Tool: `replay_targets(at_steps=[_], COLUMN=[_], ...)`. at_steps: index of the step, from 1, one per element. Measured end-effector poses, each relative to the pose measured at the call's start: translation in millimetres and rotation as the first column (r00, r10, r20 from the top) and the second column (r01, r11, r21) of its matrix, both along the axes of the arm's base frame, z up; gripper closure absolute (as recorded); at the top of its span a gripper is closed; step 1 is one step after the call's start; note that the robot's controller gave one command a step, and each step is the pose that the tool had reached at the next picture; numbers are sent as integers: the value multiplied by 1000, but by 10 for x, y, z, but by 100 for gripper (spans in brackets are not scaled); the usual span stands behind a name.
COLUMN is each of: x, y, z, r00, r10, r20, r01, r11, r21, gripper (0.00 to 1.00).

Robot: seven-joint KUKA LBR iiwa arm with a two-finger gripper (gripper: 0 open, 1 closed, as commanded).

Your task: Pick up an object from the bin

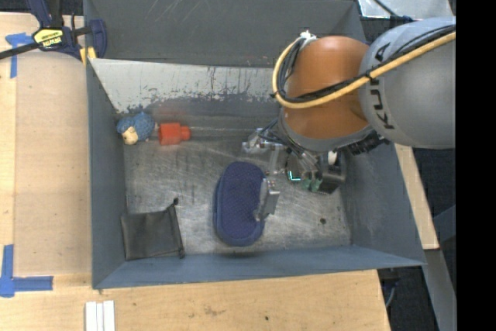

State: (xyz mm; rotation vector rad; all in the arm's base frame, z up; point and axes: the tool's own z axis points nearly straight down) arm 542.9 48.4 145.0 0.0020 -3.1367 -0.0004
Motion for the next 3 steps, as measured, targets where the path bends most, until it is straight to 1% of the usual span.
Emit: replay_targets(at_steps=[1,2,3], x=[171,348,399], y=[-103,75,204], z=[-717,-711,-708], r00=[970,949,920], r10=[242,316,391], r20=[10,10,16], r01=[-242,-316,-391], r11=[970,949,920], r21=[0,-4,-6], gripper=[0,0,0])
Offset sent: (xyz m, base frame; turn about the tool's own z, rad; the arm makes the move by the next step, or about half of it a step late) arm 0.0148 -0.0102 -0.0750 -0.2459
